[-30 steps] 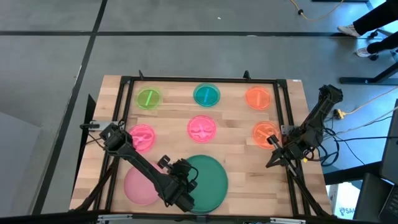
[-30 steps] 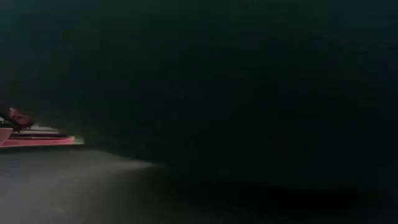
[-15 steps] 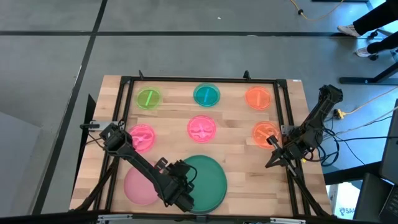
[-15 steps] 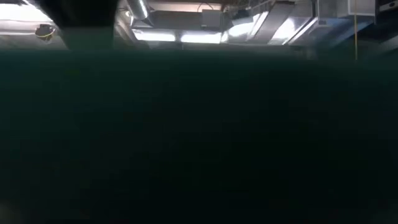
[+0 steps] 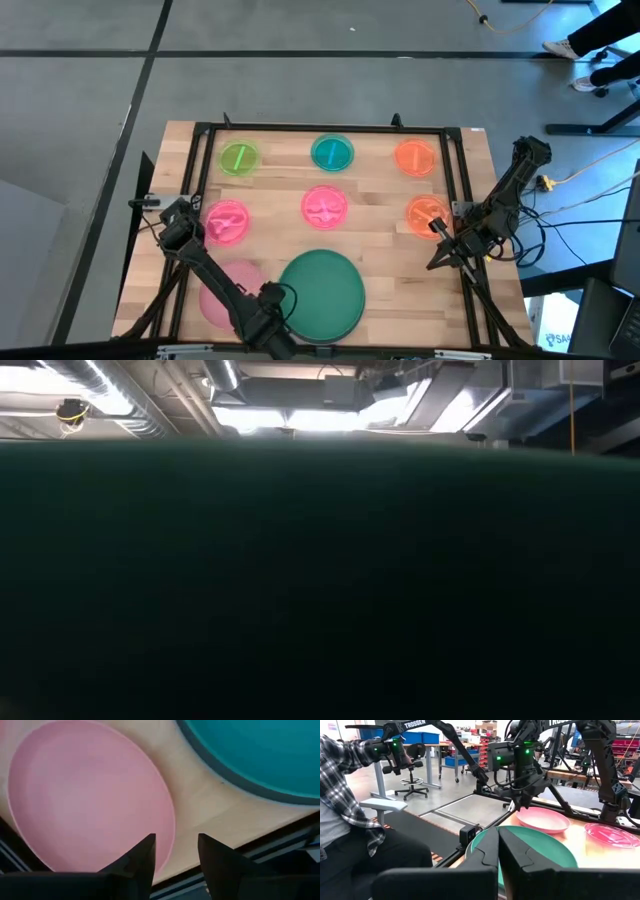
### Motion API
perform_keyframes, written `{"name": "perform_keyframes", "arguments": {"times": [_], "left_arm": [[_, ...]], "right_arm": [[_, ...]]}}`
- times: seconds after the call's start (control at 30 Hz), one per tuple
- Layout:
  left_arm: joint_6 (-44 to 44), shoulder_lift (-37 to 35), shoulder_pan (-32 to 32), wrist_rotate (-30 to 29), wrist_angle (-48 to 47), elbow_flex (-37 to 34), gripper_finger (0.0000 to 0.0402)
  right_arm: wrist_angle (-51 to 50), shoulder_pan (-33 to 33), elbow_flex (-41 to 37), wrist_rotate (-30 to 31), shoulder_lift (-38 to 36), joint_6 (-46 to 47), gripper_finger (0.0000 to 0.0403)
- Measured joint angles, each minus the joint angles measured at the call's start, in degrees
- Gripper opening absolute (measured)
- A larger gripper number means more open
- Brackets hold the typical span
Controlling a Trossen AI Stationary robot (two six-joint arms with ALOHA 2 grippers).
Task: Stack plastic plates
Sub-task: Stack the pink plate on top of the green plate
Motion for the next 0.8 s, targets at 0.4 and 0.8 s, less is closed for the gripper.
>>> {"name": "perform_keyframes", "arguments": {"times": [0.4,0.8], "left_arm": [[2.6,0.2,-0.7,4.0,10.2,-10.8,0.014],[2.9,0.2,-0.6,4.1,13.7,-16.0,0.0102]], "right_arm": [[-0.7,0.0,0.0,0.5,0.0,0.0,0.0002],[-0.8,0.0,0.0,3.0,0.0,0.0,0.0002]]}}
